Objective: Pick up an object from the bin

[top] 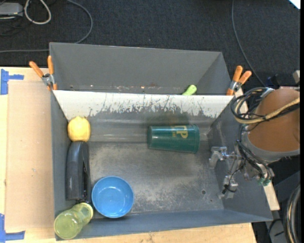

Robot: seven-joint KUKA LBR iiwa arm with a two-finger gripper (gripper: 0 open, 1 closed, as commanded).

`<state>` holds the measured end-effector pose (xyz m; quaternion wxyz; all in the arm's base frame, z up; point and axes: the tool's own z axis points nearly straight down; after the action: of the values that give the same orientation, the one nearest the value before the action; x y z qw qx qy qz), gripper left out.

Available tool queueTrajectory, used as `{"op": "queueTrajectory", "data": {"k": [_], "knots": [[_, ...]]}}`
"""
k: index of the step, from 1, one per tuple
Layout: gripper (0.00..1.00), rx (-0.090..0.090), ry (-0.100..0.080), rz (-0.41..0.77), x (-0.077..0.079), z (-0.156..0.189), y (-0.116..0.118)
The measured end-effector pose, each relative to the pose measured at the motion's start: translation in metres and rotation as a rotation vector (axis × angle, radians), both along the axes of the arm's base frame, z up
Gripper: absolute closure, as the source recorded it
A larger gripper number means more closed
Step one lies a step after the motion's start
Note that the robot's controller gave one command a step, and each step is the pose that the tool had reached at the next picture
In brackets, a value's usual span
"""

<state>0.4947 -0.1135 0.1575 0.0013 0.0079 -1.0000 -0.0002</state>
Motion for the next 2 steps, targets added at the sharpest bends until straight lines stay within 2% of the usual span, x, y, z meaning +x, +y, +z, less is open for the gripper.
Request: {"op": "queueTrajectory", "data": {"k": [1, 2], "knots": [[0.00, -0.003, -0.005, 0.016, 0.002, -0.011, 0.010], [0.00, 0.002, -0.002, 0.040, 0.002, -0.037, 0.025]]}}
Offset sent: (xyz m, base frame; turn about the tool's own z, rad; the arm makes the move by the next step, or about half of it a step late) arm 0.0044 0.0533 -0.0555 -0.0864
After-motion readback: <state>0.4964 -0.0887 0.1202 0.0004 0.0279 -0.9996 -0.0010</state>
